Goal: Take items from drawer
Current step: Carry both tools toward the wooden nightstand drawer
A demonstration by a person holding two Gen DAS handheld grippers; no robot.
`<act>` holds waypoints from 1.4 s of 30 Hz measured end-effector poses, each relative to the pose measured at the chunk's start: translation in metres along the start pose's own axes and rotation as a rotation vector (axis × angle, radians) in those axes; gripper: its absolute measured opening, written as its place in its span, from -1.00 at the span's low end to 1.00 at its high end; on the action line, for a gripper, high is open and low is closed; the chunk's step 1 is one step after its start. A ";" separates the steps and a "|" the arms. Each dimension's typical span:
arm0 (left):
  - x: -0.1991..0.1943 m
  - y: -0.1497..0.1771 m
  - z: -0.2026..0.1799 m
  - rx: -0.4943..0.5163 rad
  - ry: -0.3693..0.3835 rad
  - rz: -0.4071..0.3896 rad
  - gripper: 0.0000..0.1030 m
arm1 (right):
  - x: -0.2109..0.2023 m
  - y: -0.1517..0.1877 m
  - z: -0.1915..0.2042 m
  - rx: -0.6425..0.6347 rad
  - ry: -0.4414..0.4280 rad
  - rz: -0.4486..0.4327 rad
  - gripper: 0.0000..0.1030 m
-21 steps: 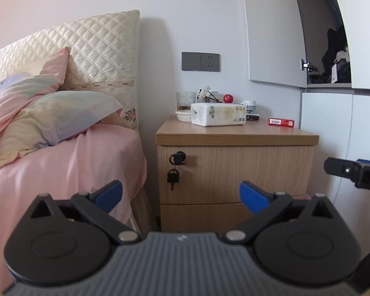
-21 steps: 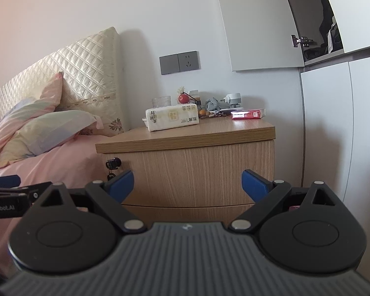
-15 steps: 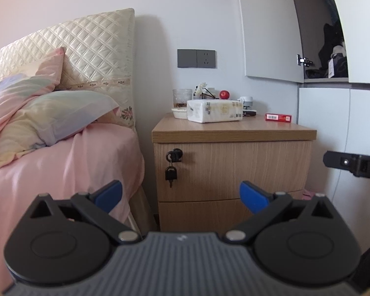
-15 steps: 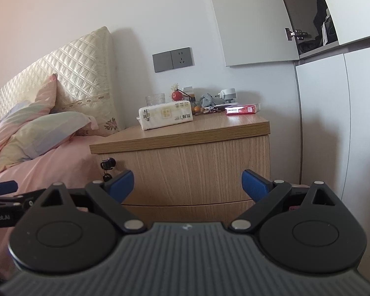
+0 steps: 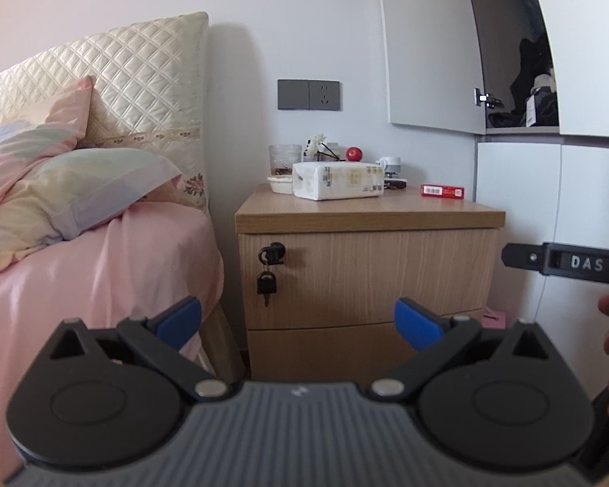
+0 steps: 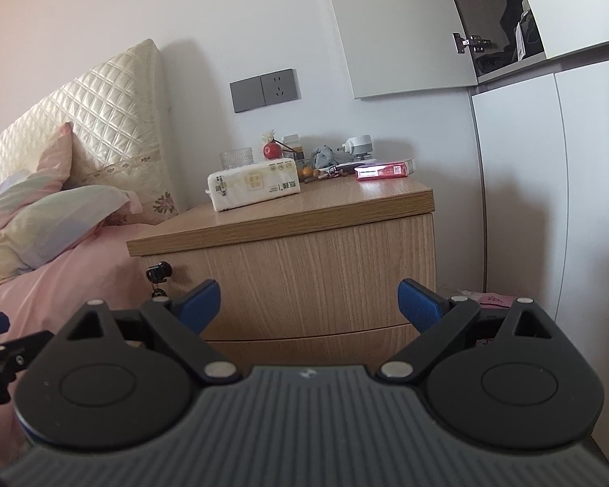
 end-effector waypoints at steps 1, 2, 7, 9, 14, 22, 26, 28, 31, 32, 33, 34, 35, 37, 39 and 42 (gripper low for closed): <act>0.001 0.000 -0.001 0.002 0.003 0.003 1.00 | 0.000 0.001 0.001 -0.001 -0.003 0.002 0.87; 0.001 0.000 -0.001 0.001 0.006 0.004 1.00 | 0.001 0.001 0.002 -0.003 -0.005 0.004 0.87; 0.000 -0.003 -0.001 -0.041 0.031 -0.001 1.00 | 0.001 0.003 0.002 -0.001 -0.005 0.005 0.87; -0.001 -0.008 0.001 -0.066 0.041 -0.012 1.00 | 0.000 0.003 0.001 0.000 -0.005 0.005 0.87; -0.003 -0.024 0.005 -0.105 0.035 -0.029 1.00 | 0.001 0.003 -0.002 0.008 0.000 0.006 0.87; -0.009 -0.053 -0.005 -0.115 -0.015 -0.038 1.00 | 0.002 0.004 -0.004 0.037 -0.009 0.022 0.87; -0.007 -0.066 -0.015 -0.125 -0.015 -0.042 1.00 | 0.002 0.003 -0.008 0.066 -0.011 0.030 0.87; -0.005 -0.069 -0.017 -0.139 -0.030 -0.041 1.00 | 0.003 0.003 -0.012 0.086 -0.007 0.038 0.87; -0.002 -0.070 -0.016 -0.183 -0.043 -0.038 1.00 | 0.004 0.002 -0.016 0.106 -0.007 0.045 0.87; -0.002 -0.071 -0.016 -0.187 -0.049 -0.039 1.00 | 0.004 0.002 -0.018 0.112 -0.007 0.047 0.87; -0.002 -0.072 -0.017 -0.191 -0.054 -0.038 1.00 | 0.005 0.002 -0.018 0.116 -0.007 0.048 0.87; -0.001 -0.073 -0.018 -0.196 -0.056 -0.037 1.00 | 0.005 0.001 -0.019 0.119 -0.008 0.049 0.87; -0.001 -0.073 -0.018 -0.202 -0.056 -0.036 1.00 | 0.005 0.001 -0.019 0.121 -0.009 0.050 0.87; 0.001 -0.075 -0.020 -0.213 -0.051 -0.033 1.00 | 0.005 0.001 -0.020 0.127 -0.011 0.052 0.87; 0.002 -0.077 -0.022 -0.218 -0.055 -0.033 1.00 | 0.005 0.000 -0.021 0.133 -0.014 0.052 0.87; 0.004 -0.080 -0.025 -0.234 -0.041 -0.030 1.00 | 0.005 0.000 -0.021 0.141 -0.016 0.054 0.87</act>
Point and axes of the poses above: each gripper's, at about its wrist camera, not at the fingertips, and x roughly the way its jaws point, z to its left, y to its underside, the point moved 9 cm from there along x, roughly the way its jaws point, and after that the axes turned 13 degrees about y, right-handed, at the moved point
